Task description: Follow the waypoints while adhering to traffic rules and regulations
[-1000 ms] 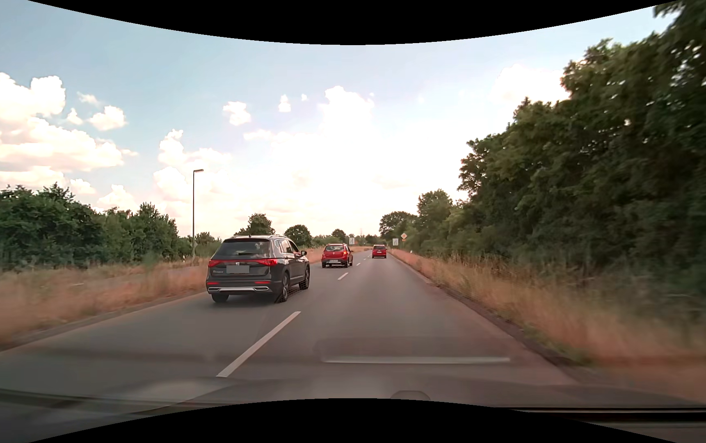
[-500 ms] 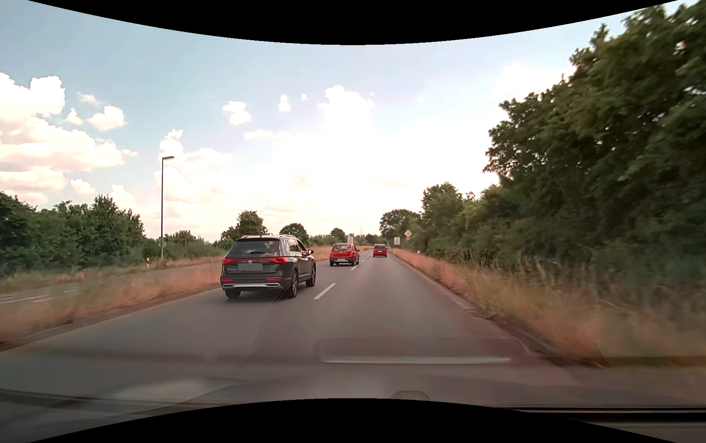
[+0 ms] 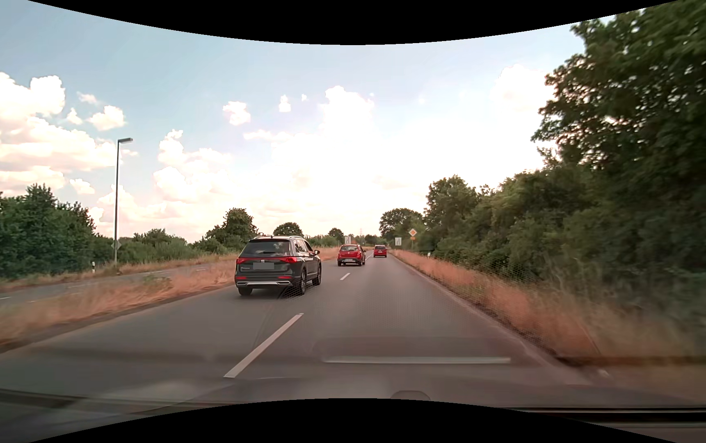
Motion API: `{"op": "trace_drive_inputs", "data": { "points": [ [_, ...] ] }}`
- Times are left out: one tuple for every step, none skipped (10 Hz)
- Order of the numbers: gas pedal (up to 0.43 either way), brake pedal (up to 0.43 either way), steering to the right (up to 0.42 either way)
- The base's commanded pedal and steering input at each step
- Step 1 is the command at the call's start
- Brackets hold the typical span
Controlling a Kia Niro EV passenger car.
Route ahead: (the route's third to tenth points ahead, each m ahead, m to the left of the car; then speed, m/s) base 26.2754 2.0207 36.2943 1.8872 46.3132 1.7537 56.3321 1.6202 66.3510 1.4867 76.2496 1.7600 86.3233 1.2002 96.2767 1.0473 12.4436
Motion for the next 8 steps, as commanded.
{"op": "trace_drive_inputs", "data": {
  "points": [
    [0.087,0.0,-0.002],
    [0.079,0.0,-0.001],
    [0.079,0.0,-0.002],
    [0.079,0.0,-0.001],
    [0.079,0.0,-0.002],
    [0.079,0.0,-0.002],
    [0.079,0.0,-0.001],
    [0.079,0.0,-0.001]
  ]
}}
